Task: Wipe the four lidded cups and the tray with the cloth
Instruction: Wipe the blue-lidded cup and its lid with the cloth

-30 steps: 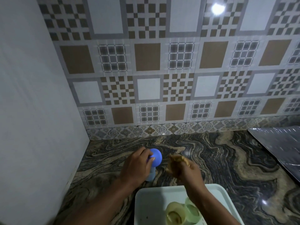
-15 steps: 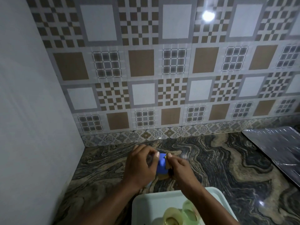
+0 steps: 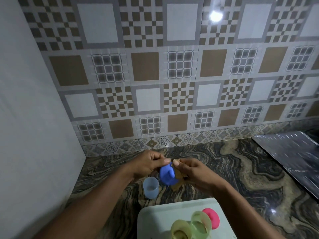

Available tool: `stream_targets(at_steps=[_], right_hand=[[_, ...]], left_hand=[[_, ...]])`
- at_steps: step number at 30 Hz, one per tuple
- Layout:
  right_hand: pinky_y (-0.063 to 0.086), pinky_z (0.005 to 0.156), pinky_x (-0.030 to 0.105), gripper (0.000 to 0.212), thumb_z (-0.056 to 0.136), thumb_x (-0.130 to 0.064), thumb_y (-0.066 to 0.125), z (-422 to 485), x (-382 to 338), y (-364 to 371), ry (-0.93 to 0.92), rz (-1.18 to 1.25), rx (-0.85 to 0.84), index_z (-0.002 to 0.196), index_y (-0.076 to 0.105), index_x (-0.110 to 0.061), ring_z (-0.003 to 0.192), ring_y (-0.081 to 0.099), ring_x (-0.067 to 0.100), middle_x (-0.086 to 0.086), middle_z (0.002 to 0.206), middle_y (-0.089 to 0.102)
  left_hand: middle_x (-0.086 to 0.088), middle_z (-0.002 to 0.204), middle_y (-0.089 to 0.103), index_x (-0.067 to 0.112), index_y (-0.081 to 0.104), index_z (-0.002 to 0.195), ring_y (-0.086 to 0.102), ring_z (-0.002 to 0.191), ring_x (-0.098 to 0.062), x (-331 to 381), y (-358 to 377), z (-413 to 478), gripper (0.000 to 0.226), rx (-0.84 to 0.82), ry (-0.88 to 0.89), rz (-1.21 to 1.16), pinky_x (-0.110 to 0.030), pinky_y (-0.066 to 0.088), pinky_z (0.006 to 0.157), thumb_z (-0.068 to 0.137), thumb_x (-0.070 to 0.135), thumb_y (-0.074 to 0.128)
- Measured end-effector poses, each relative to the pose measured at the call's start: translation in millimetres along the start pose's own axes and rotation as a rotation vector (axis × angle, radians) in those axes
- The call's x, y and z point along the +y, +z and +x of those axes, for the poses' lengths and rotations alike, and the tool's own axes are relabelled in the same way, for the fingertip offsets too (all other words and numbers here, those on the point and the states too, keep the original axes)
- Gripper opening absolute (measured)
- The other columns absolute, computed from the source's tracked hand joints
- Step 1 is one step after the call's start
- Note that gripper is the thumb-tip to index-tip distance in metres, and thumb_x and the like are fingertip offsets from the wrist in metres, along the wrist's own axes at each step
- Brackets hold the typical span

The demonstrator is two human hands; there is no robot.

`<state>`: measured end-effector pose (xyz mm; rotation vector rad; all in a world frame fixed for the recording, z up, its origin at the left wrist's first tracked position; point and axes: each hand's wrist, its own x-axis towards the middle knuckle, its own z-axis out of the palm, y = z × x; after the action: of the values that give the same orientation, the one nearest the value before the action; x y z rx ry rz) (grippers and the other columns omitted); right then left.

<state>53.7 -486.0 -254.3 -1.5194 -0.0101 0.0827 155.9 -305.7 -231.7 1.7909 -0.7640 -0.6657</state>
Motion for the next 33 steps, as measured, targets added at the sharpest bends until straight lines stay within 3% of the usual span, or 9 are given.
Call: stream_targets(at_steps=[5,8,12,14,17,22,26,30,33], right_hand=[[0.058,0.067,0.036,0.042,0.092,-0.031,0.059,-13,29,8,-0.049,0.097,0.145,0.100,0.066,0.009,0.078,0.065,0.030,0.022,0.086,0.069],[0.053,0.064,0.033,0.036,0.092,-0.036,0.064,-22,36,10,-0.028,0.055,0.148,0.089,0.071,-0.001,0.069,0.062,0.025,0.013,0.076,0.068],[0.055,0.066,0.036,0.052,0.089,-0.038,0.068,-16,22,6,-0.029,0.056,0.132,0.096,0.064,0.013,0.072,0.061,0.028,0.021,0.083,0.064],[0.056,0.060,0.028,0.046,0.093,-0.029,0.061,-14,16,7,-0.039,0.143,0.126,0.102,0.063,0.017,0.068,0.064,0.022,0.022,0.085,0.066],[0.059,0.058,0.033,0.038,0.099,-0.019,0.053,-18,17,18,-0.038,0.324,0.131,0.104,0.065,0.017,0.068,0.069,0.027,0.028,0.091,0.069],[0.057,0.052,0.035,0.036,0.091,-0.022,0.057,-23,29,36,0.023,0.455,0.208,0.093,0.071,0.011,0.065,0.068,0.031,0.029,0.086,0.067],[0.056,0.051,0.031,0.030,0.095,-0.022,0.054,-26,5,18,0.081,0.203,0.024,0.084,0.066,0.003,0.056,0.064,0.023,0.018,0.072,0.066],[0.057,0.052,0.031,0.036,0.100,-0.020,0.051,-11,-14,5,0.041,0.221,0.043,0.101,0.065,0.013,0.061,0.064,0.025,0.025,0.083,0.066],[0.053,0.050,0.030,0.032,0.098,-0.025,0.054,-8,-7,14,-0.022,0.308,0.194,0.094,0.073,0.001,0.056,0.063,0.024,0.022,0.080,0.070]], left_hand=[[-0.003,0.063,0.060,0.019,0.071,0.066,0.047,0.060,-0.017,-14,13,0,0.024,0.080,0.008,-0.018,-0.027,0.041,0.060,0.088,0.028,0.072],[-0.010,0.066,0.062,0.010,0.063,0.071,0.054,0.053,-0.015,-19,14,-6,0.029,-0.050,-0.068,0.022,-0.028,0.043,0.057,0.093,0.028,0.068],[-0.010,0.067,0.065,0.011,0.063,0.074,0.056,0.054,-0.019,-7,11,-6,0.031,-0.136,-0.102,-0.033,-0.029,0.045,0.057,0.090,0.038,0.063],[-0.002,0.061,0.062,0.012,0.065,0.072,0.052,0.051,-0.012,-1,13,-4,0.032,-0.088,-0.063,-0.058,-0.024,0.044,0.055,0.098,0.029,0.057],[0.003,0.057,0.059,0.012,0.064,0.071,0.048,0.048,-0.008,-5,16,1,0.034,0.015,-0.032,-0.140,-0.021,0.042,0.052,0.103,0.019,0.052],[-0.020,0.079,0.056,-0.009,0.068,0.087,0.048,0.065,-0.023,-22,18,-5,0.058,0.065,-0.080,-0.253,-0.032,0.043,0.062,0.080,0.048,0.072],[-0.023,0.088,0.058,-0.011,0.069,0.088,0.048,0.081,-0.032,-17,8,-6,0.077,-0.098,-0.176,-0.155,-0.041,0.041,0.074,0.071,0.063,0.080],[-0.006,0.073,0.071,0.010,0.074,0.076,0.062,0.066,-0.015,7,5,3,0.030,-0.014,-0.022,-0.152,-0.026,0.049,0.067,0.090,0.036,0.069],[0.003,0.064,0.070,0.011,0.072,0.074,0.062,0.056,-0.006,12,18,9,0.031,0.134,0.073,-0.239,-0.018,0.049,0.057,0.100,0.012,0.054]])
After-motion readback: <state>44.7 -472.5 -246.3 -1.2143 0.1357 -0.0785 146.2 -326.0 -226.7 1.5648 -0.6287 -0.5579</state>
